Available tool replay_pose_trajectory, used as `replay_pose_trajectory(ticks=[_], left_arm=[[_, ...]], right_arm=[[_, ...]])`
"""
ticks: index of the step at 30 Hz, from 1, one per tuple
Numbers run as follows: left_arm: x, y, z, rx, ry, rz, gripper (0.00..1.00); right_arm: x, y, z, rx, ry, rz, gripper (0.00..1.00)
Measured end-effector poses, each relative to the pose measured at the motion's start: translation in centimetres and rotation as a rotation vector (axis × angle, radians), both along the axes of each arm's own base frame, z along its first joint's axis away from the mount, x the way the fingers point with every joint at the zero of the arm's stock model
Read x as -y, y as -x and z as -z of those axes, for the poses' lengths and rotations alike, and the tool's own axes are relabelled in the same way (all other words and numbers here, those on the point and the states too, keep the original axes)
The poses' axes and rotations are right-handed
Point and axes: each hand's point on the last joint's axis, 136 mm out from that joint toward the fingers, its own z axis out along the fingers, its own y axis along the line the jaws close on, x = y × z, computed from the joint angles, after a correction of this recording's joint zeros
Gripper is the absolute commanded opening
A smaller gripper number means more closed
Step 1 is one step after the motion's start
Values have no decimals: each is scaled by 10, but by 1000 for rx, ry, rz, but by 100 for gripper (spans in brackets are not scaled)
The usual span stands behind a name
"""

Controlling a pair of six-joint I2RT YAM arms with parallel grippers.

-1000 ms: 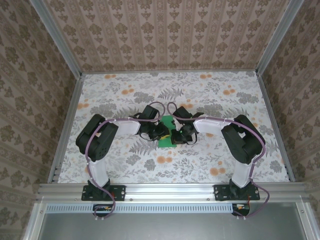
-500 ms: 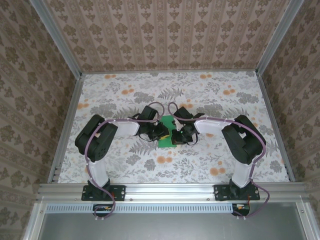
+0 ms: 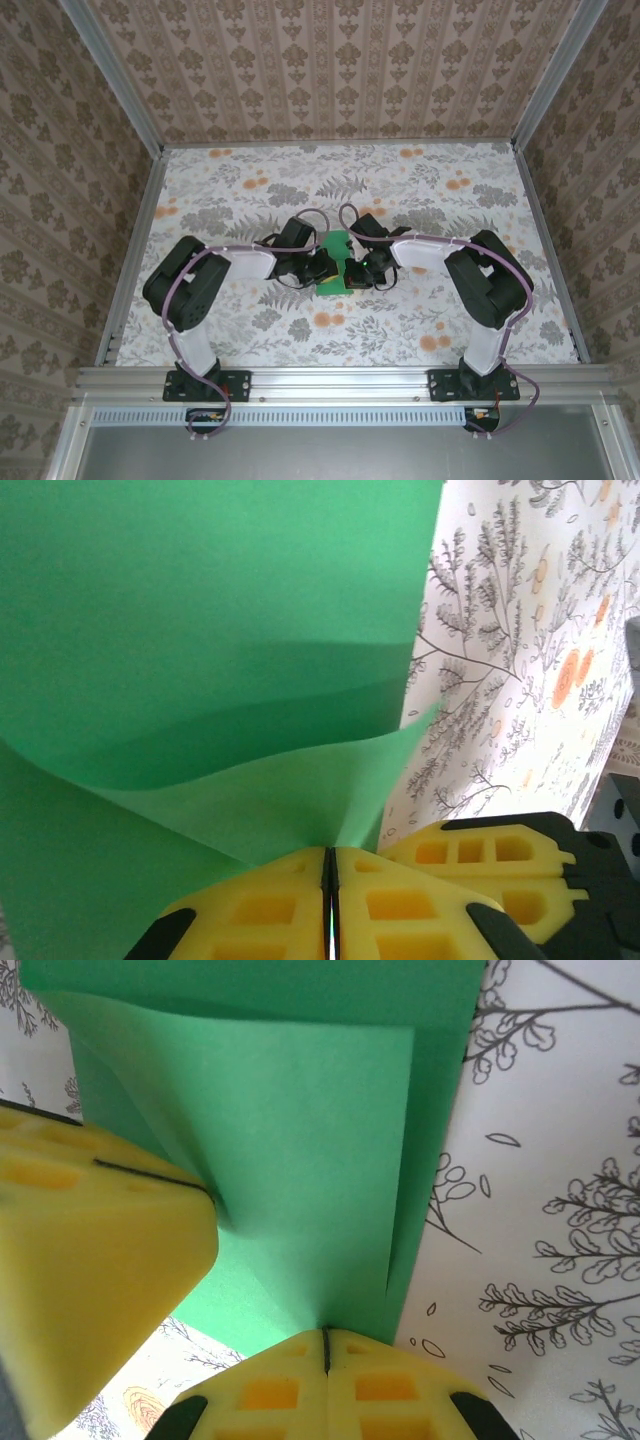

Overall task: Fold a paper plane with a square sheet of paper (pick it up from the middle)
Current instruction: Fold the triangle a second time at the center of the table.

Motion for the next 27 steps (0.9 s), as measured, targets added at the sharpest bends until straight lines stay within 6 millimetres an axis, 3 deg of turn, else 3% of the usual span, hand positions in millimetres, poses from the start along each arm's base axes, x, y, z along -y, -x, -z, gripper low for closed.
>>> replay_pose_trajectory(ticks=[9,27], left_arm=[[9,6,-2,14,14,24,12],[3,4,12,-13,-54,11,13]], right_arm=[[0,0,0,-6,-4,12,3],[1,0,1,-4,-10,16,3]])
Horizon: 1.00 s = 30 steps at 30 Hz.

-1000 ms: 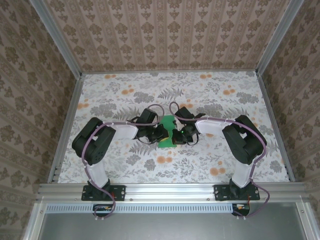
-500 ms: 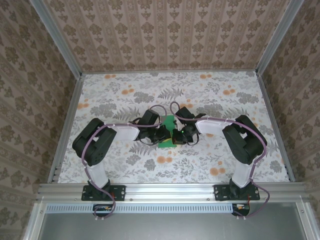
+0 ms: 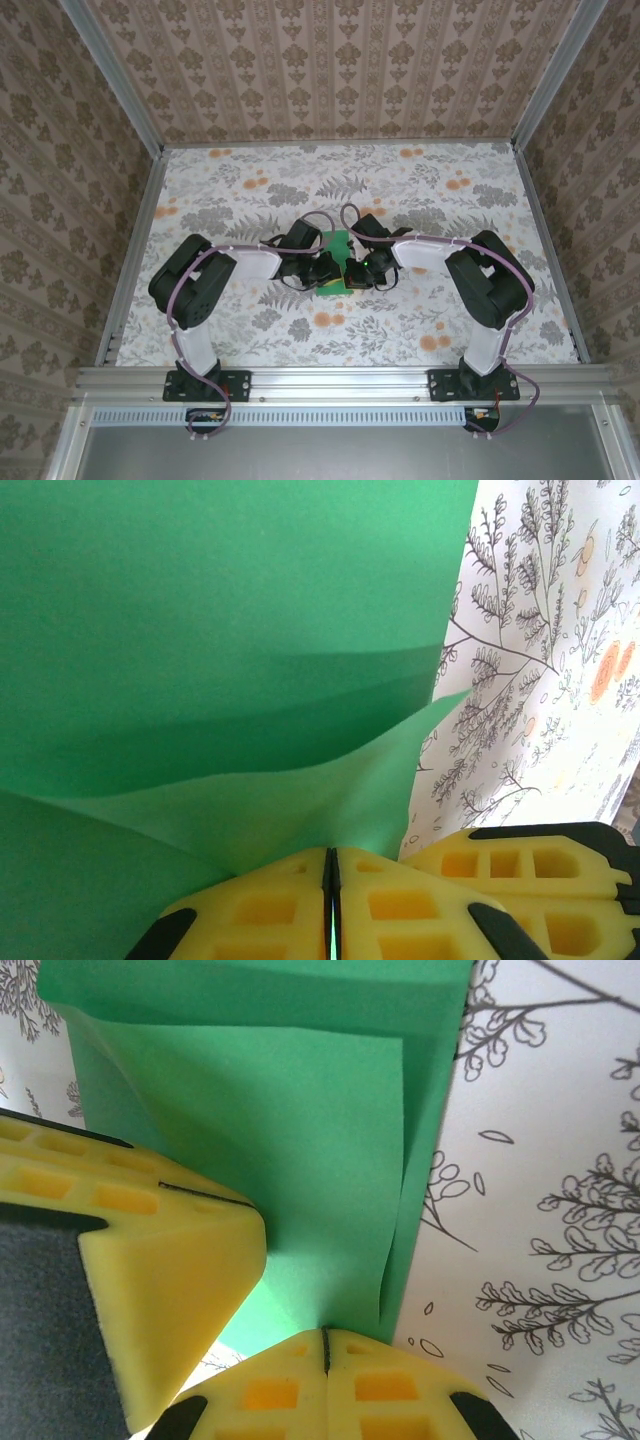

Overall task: Fold a paper plane with a square sheet of paper (pick it up from the middle)
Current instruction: Fold the triangle a second time at the center of the table.

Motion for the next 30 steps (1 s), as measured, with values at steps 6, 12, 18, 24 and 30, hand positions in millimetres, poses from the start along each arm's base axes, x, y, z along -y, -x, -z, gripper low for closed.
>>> replay_pose_trajectory(ticks=[6,12,18,24,30], left_arm=[[-8,-7,0,9,-14,0,14],[-28,-25,1,6,-19,-35,14],[-49,-44,1,10,-15,-87,14],[-63,-56,-2,38,-42,-113,15],[-58,-56,-32,122,-28,-102,15]], right_arm=[[3,0,1,8,-5,2,4],[3,0,1,8,-14,4,4],[3,0,1,6,-19,4,4],[2,0,0,7,-22,4,4],[3,1,-2,5,-26,6,5]])
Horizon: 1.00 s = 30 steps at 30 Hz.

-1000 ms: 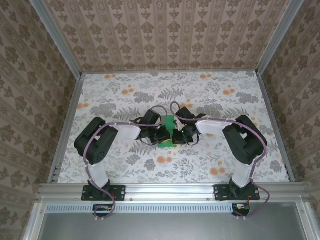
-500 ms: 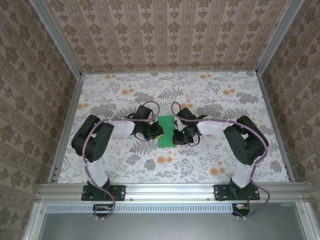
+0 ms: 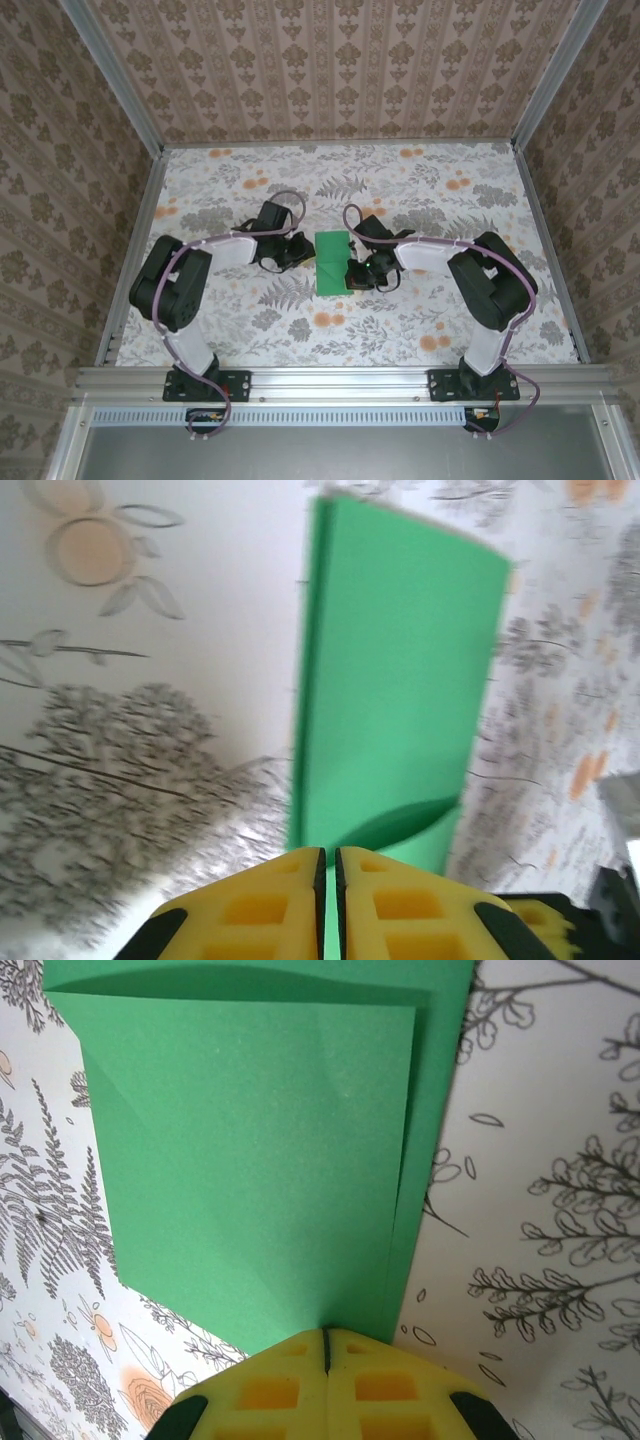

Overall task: Fold a paper plane with a square sheet of paper (pick it up from the middle)
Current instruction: Fold the triangle a second time at the center of the table.

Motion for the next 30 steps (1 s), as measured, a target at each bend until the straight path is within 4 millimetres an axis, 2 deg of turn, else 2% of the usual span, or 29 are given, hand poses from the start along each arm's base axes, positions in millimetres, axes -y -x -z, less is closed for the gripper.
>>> replay_pose_trajectory(ticks=[3,5,11,13,30], left_arm=[[11,9,-16,53,22,31,15],[18,15,-19,70,31,51,15],[29,33,-10,59,21,79,14],[31,36,-9,58,18,83,14],[40,31,21,6,-23,90,14]], right_arm=[[0,2,-4,-4,-8,5,7],[-3,1,-14,10,-31,6,8],[-11,-11,-59,110,-109,18,12],[-11,-12,-67,132,-116,20,12],[10,-27,-63,162,-40,108,12]])
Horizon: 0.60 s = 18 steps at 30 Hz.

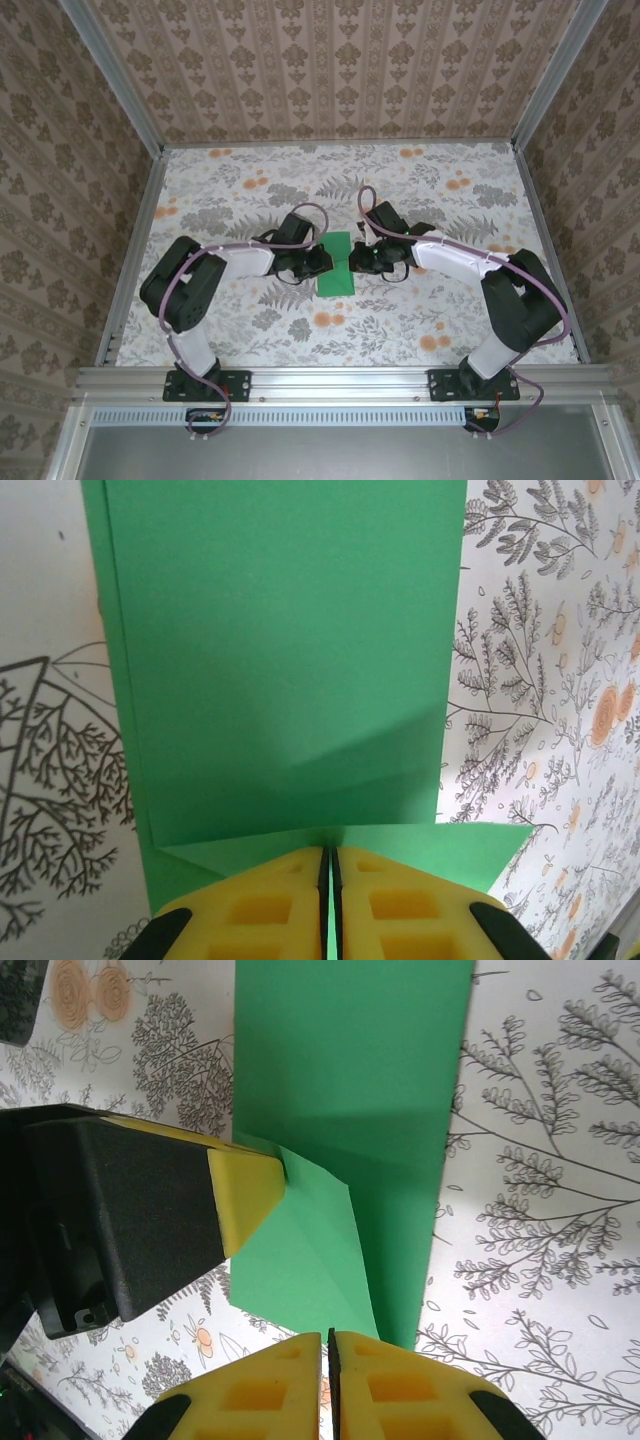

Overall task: Fold a paper plane with a square sheet of paper (pick it up from the middle)
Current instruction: Fold the triangle a second time at the center of the table.

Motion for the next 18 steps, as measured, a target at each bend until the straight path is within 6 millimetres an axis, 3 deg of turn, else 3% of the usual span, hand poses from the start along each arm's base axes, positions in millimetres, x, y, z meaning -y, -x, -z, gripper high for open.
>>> replay_pose_trajectory(ticks=[11,18], left_arm=[[3,-4,9,-27,-33,1,14],[3,-4,10,-19,-37,10,14]], right_arm=[[2,-1,-3,6,-3,9,12],[-11,7,7,-27,-3,-32,8]])
